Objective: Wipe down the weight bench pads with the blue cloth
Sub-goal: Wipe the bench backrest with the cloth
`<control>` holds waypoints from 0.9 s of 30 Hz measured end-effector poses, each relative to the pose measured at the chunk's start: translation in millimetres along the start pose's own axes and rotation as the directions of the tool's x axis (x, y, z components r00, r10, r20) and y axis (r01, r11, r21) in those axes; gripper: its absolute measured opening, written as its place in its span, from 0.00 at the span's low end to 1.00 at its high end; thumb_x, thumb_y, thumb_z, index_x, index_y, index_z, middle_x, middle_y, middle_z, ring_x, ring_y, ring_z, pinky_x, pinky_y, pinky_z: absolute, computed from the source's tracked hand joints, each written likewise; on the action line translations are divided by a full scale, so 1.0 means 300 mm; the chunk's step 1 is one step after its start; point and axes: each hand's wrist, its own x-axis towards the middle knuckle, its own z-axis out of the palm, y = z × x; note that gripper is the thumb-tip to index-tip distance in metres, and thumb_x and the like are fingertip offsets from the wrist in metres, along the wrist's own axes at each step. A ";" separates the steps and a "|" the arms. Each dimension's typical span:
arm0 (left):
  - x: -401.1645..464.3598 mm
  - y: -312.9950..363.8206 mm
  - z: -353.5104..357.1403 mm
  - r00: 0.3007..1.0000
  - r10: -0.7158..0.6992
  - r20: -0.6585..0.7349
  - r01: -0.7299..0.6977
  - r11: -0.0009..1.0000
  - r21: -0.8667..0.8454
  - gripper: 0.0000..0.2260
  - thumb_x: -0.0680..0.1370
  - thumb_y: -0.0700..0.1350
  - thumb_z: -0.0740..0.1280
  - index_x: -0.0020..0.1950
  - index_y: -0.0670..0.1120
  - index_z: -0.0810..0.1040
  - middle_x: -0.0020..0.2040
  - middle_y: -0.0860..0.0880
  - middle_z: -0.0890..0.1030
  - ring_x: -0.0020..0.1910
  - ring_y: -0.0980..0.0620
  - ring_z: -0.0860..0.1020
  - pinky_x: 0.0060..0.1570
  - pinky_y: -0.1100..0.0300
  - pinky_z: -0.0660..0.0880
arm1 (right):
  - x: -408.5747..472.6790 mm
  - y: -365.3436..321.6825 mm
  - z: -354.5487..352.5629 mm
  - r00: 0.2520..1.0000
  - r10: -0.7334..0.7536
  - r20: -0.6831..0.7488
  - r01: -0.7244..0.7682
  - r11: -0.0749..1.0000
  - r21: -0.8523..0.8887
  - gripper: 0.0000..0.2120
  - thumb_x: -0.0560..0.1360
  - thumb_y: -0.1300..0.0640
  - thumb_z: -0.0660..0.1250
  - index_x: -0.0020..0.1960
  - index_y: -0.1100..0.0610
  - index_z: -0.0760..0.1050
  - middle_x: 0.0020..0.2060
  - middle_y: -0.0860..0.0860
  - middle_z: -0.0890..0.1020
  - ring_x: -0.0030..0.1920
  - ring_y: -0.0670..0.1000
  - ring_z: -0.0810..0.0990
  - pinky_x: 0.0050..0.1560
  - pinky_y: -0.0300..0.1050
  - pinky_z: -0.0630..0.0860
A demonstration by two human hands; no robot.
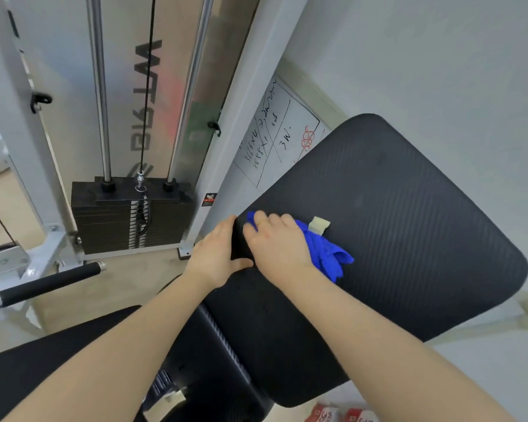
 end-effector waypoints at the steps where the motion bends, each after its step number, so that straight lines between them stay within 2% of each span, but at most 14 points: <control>1: -0.010 0.006 0.006 1.000 -0.002 -0.009 0.002 1.000 0.029 0.41 0.69 0.52 0.73 0.75 0.46 0.53 0.73 0.47 0.63 0.70 0.46 0.65 0.66 0.44 0.66 | -0.019 0.031 -0.016 0.998 -0.062 0.019 0.063 0.997 -0.055 0.09 0.65 0.58 0.68 0.46 0.54 0.78 0.41 0.52 0.78 0.36 0.53 0.77 0.36 0.45 0.67; 2: -0.022 0.014 0.013 1.000 -0.003 -0.024 0.004 0.997 0.074 0.41 0.71 0.52 0.71 0.75 0.45 0.51 0.75 0.46 0.59 0.71 0.45 0.64 0.68 0.45 0.65 | -0.022 0.082 -0.033 0.998 -0.052 -0.026 0.049 0.994 -0.100 0.08 0.63 0.59 0.68 0.43 0.53 0.79 0.38 0.51 0.78 0.33 0.54 0.76 0.33 0.44 0.64; 5: -0.055 0.045 0.032 0.992 0.036 -0.124 -0.007 0.974 0.228 0.39 0.74 0.51 0.68 0.76 0.46 0.47 0.77 0.45 0.48 0.73 0.43 0.59 0.71 0.47 0.61 | 0.002 0.275 -0.067 0.942 0.179 -0.285 -0.207 0.976 -0.071 0.07 0.58 0.62 0.72 0.36 0.54 0.78 0.32 0.53 0.76 0.26 0.54 0.72 0.31 0.43 0.58; 7: -0.071 0.064 0.039 0.982 0.083 -0.170 -0.033 0.960 0.278 0.36 0.75 0.49 0.68 0.76 0.46 0.50 0.77 0.44 0.49 0.74 0.43 0.58 0.71 0.48 0.60 | -0.001 0.316 -0.079 0.895 0.326 -0.306 -0.347 0.938 -0.015 0.10 0.59 0.64 0.74 0.38 0.55 0.80 0.33 0.54 0.77 0.27 0.55 0.71 0.32 0.44 0.61; 10: -0.081 0.087 0.053 0.970 0.157 -0.184 -0.082 0.929 0.362 0.32 0.76 0.47 0.67 0.75 0.44 0.55 0.75 0.45 0.56 0.72 0.45 0.62 0.68 0.51 0.63 | -0.036 0.196 -0.047 0.860 0.450 -0.241 -0.441 0.893 0.093 0.12 0.56 0.62 0.74 0.39 0.55 0.79 0.33 0.53 0.78 0.27 0.55 0.72 0.31 0.43 0.65; 11: -0.085 0.091 0.058 0.968 0.164 -0.188 -0.086 0.927 0.365 0.32 0.76 0.46 0.67 0.75 0.43 0.55 0.75 0.45 0.58 0.71 0.46 0.64 0.67 0.52 0.64 | -0.063 0.130 -0.029 0.873 0.439 -0.213 -0.421 0.898 0.126 0.12 0.57 0.61 0.74 0.39 0.54 0.79 0.33 0.53 0.77 0.27 0.55 0.73 0.31 0.43 0.65; 13: -0.090 0.090 0.062 0.969 0.156 -0.190 -0.085 0.938 0.337 0.32 0.75 0.44 0.67 0.74 0.43 0.55 0.75 0.46 0.59 0.71 0.46 0.64 0.66 0.52 0.65 | -0.139 0.019 0.009 0.942 0.314 -0.121 -0.299 0.945 0.130 0.10 0.61 0.59 0.73 0.42 0.53 0.78 0.35 0.52 0.78 0.31 0.54 0.75 0.33 0.45 0.66; 15: -0.100 0.082 0.060 0.981 0.141 -0.136 -0.101 0.958 0.267 0.34 0.75 0.43 0.68 0.75 0.43 0.53 0.76 0.47 0.55 0.73 0.47 0.61 0.69 0.53 0.63 | -0.214 -0.013 0.033 0.986 0.164 0.009 -0.164 0.977 0.134 0.09 0.67 0.59 0.70 0.46 0.53 0.78 0.40 0.51 0.78 0.36 0.53 0.75 0.37 0.46 0.67; 16: -0.105 0.076 0.057 0.987 0.139 -0.087 -0.113 0.962 0.247 0.36 0.74 0.44 0.68 0.76 0.43 0.51 0.77 0.47 0.52 0.74 0.47 0.58 0.71 0.52 0.61 | -0.233 0.014 0.031 0.988 0.152 0.015 -0.153 0.981 0.122 0.08 0.66 0.59 0.71 0.45 0.53 0.78 0.39 0.51 0.78 0.35 0.53 0.73 0.37 0.45 0.66; 19: -0.142 0.084 0.050 0.998 0.064 0.010 -0.064 0.955 0.289 0.41 0.74 0.50 0.69 0.76 0.44 0.46 0.78 0.46 0.43 0.74 0.45 0.57 0.71 0.48 0.62 | -0.235 0.181 -0.024 0.940 0.291 -0.177 -0.282 0.957 0.074 0.09 0.57 0.63 0.74 0.35 0.53 0.78 0.32 0.52 0.76 0.27 0.53 0.65 0.32 0.43 0.60; 21: -0.175 0.129 0.058 0.996 0.071 -0.052 -0.049 0.937 0.346 0.39 0.74 0.49 0.68 0.76 0.46 0.47 0.77 0.45 0.40 0.70 0.43 0.64 0.67 0.50 0.67 | -0.252 0.322 -0.062 0.871 0.388 -0.302 -0.365 0.922 0.132 0.08 0.61 0.65 0.72 0.37 0.55 0.80 0.34 0.54 0.78 0.27 0.55 0.70 0.33 0.45 0.64; 23: -0.207 0.188 0.075 0.987 0.135 -0.089 -0.093 0.924 0.372 0.36 0.75 0.48 0.67 0.76 0.47 0.49 0.77 0.46 0.38 0.69 0.43 0.65 0.65 0.52 0.68 | -0.284 0.399 -0.098 0.816 0.484 -0.315 -0.442 0.875 0.199 0.06 0.65 0.64 0.70 0.40 0.57 0.81 0.37 0.57 0.79 0.29 0.57 0.72 0.35 0.47 0.64; 24: -0.217 0.214 0.089 0.982 0.168 -0.089 -0.124 0.920 0.373 0.36 0.75 0.48 0.67 0.76 0.47 0.50 0.77 0.47 0.39 0.70 0.44 0.63 0.66 0.52 0.66 | -0.302 0.402 -0.100 0.809 0.494 -0.319 -0.453 0.869 0.198 0.06 0.65 0.65 0.71 0.40 0.58 0.80 0.36 0.57 0.78 0.29 0.57 0.72 0.34 0.47 0.63; 27: -0.228 0.278 0.137 0.961 0.271 -0.048 -0.243 0.917 0.315 0.36 0.73 0.51 0.68 0.75 0.45 0.53 0.77 0.46 0.42 0.74 0.45 0.56 0.70 0.51 0.60 | -0.378 0.294 -0.060 0.885 0.384 -0.264 -0.371 0.923 0.098 0.09 0.58 0.65 0.72 0.37 0.58 0.77 0.32 0.55 0.75 0.25 0.55 0.70 0.31 0.45 0.61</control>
